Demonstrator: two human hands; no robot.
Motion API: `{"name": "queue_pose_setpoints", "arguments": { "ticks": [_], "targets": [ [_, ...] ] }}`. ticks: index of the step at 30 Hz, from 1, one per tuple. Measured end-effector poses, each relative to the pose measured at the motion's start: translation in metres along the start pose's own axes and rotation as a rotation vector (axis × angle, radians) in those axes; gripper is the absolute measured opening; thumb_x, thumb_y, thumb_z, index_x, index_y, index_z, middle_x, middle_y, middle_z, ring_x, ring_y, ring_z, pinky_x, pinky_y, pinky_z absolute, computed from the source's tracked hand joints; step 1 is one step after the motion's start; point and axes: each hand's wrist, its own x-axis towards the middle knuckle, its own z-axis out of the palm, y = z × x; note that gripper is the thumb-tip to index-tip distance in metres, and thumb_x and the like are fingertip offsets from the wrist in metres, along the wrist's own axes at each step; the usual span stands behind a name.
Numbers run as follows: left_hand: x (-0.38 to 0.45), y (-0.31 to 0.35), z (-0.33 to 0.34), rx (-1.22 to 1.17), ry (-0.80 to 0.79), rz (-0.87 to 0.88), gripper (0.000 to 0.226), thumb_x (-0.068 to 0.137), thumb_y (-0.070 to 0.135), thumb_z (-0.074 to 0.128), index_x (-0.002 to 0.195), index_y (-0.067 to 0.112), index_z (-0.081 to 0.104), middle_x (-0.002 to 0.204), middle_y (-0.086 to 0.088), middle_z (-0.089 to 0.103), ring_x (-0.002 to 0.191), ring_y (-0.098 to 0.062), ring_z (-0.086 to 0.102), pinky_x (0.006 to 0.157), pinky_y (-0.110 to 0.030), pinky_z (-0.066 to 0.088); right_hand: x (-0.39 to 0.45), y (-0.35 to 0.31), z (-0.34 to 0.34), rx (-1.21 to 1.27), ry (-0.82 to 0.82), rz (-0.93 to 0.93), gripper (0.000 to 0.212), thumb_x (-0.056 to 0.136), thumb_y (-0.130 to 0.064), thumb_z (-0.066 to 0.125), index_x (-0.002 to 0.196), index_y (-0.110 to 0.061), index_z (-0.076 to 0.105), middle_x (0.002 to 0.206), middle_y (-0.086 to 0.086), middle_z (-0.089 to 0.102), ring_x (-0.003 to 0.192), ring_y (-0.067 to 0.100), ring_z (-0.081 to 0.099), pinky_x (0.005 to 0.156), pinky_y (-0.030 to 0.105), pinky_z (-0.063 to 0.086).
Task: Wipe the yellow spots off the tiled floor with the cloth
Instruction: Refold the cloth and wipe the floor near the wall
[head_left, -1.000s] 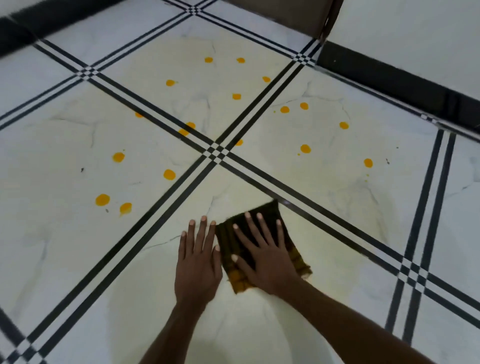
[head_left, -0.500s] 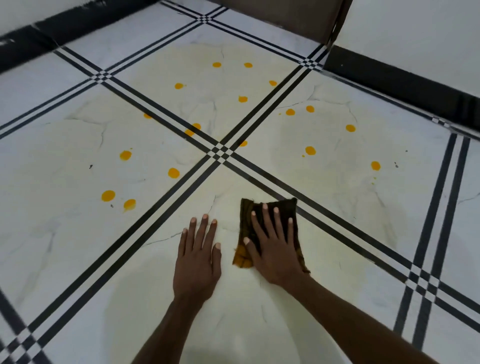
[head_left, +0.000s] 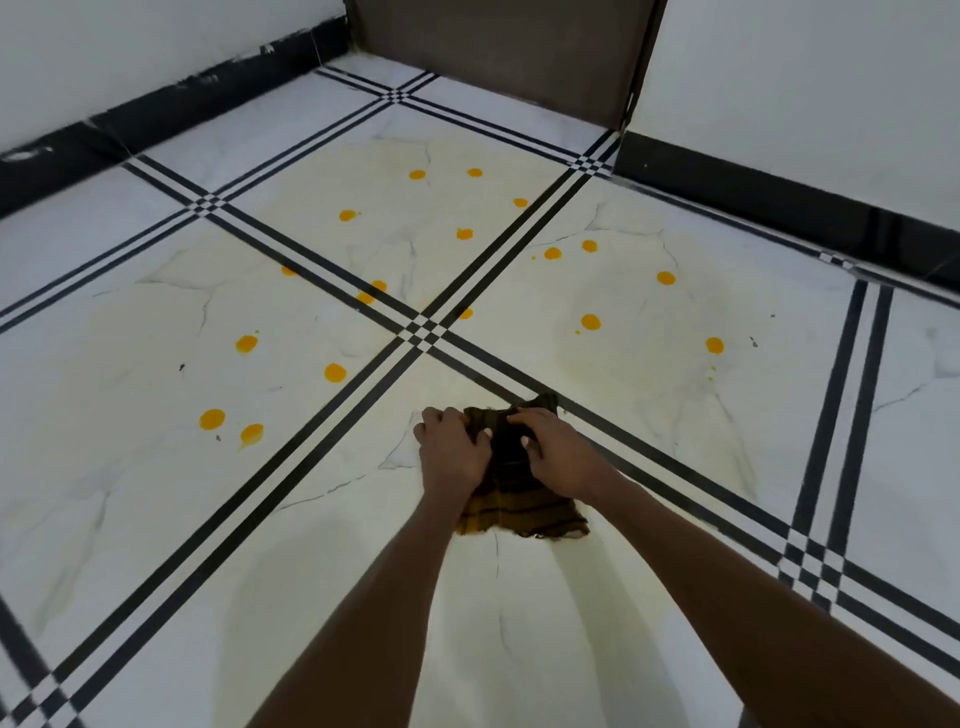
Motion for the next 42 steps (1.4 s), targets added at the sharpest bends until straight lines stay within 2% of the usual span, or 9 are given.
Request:
{"name": "queue_pose_setpoints", "arguments": {
  "ticks": [4,10,13,17,20,28,33,36,42],
  "targets": [
    [0.009,0.012,0.004,-0.109,-0.017,-0.024,0.022,0.091,0.025,0.075,0.104,0.014,0.061,0.112,-0.007,0.061,0.114,-0.028,0.057,0.088,-0.031,0.049,0.001,0.004,-0.006,0.133,0.09,0.052,0.054,0.101,-0.007,0.06,0.153,-0.013,0.045,0.149,0.01,0.055,0.139,0.025,0.051,0.107,0.021,0.034],
    [0.001,0.041,-0.046,-0.491,-0.32,0.151,0.032,0.092,0.012,0.074,0.12,0.02,0.062,0.113,-0.004,0.077,0.105,-0.018,0.073,0.09,-0.036,0.062,0.006,0.009,-0.043,0.122,0.085,0.058,0.096,0.085,-0.014,0.083,0.161,-0.037,0.028,0.157,0.015,0.025,0.145,0.041,0.028,0.12,0.053,0.037],
    [0.004,0.063,-0.067,-0.426,-0.393,0.309,0.029,0.094,0.006,0.07,0.121,0.014,0.071,0.112,-0.004,0.078,0.106,-0.013,0.073,0.09,-0.027,0.06,0.015,0.017,-0.072,0.049,0.0,-0.035,0.081,0.078,-0.022,0.09,0.15,-0.025,0.053,0.166,0.015,0.024,0.155,0.038,0.016,0.127,0.053,0.023],
    [0.016,0.083,-0.075,-0.405,-0.363,0.408,0.015,0.097,0.008,0.067,0.111,0.007,0.074,0.105,-0.006,0.079,0.103,-0.015,0.075,0.09,-0.029,0.06,0.006,0.025,-0.111,-0.018,-0.031,0.009,0.05,0.081,-0.041,0.087,0.12,-0.013,0.075,0.128,0.006,0.071,0.126,0.023,0.061,0.11,0.044,0.047],
    [0.029,0.106,-0.067,-0.33,-0.228,0.463,0.012,0.096,0.01,0.067,0.105,0.009,0.074,0.099,-0.002,0.079,0.097,-0.015,0.074,0.09,-0.032,0.058,-0.004,0.038,-0.148,-0.08,0.107,0.056,0.042,0.083,-0.043,0.085,0.103,-0.008,0.074,0.103,0.011,0.073,0.102,0.027,0.065,0.085,0.036,0.049],
    [0.043,0.183,-0.058,-0.378,0.069,0.654,0.016,0.091,0.006,0.069,0.102,0.015,0.077,0.09,0.014,0.072,0.087,0.011,0.065,0.074,0.0,0.042,-0.023,0.022,-0.22,-0.306,0.544,0.028,0.018,0.094,-0.03,0.074,0.101,-0.014,0.069,0.089,0.0,0.064,0.089,0.026,0.062,0.083,0.04,0.049],
    [0.037,0.139,-0.023,-0.176,-0.125,0.583,0.026,0.087,-0.002,0.069,0.101,0.018,0.079,0.1,0.007,0.076,0.097,-0.006,0.068,0.089,-0.022,0.05,-0.036,0.051,-0.175,-0.575,0.328,0.191,0.015,0.097,-0.022,0.064,0.111,-0.022,0.069,0.107,0.004,0.072,0.105,0.03,0.068,0.098,0.043,0.043],
    [0.034,0.107,-0.001,-0.064,-0.236,0.442,0.026,0.089,-0.005,0.067,0.102,0.015,0.079,0.104,-0.001,0.074,0.099,-0.015,0.069,0.072,-0.012,0.049,-0.042,0.068,-0.145,-0.498,0.113,0.32,0.021,0.096,-0.034,0.067,0.112,-0.021,0.071,0.114,0.009,0.069,0.105,0.031,0.068,0.095,0.041,0.051],
    [0.04,0.108,0.002,0.004,-0.211,0.369,0.017,0.095,0.003,0.063,0.105,0.011,0.075,0.104,-0.003,0.076,0.095,-0.016,0.072,0.077,-0.017,0.051,-0.028,0.072,-0.14,-0.327,0.135,0.33,0.025,0.099,-0.04,0.065,0.107,-0.017,0.069,0.11,0.009,0.067,0.102,0.031,0.067,0.088,0.04,0.053]
  ]
}}
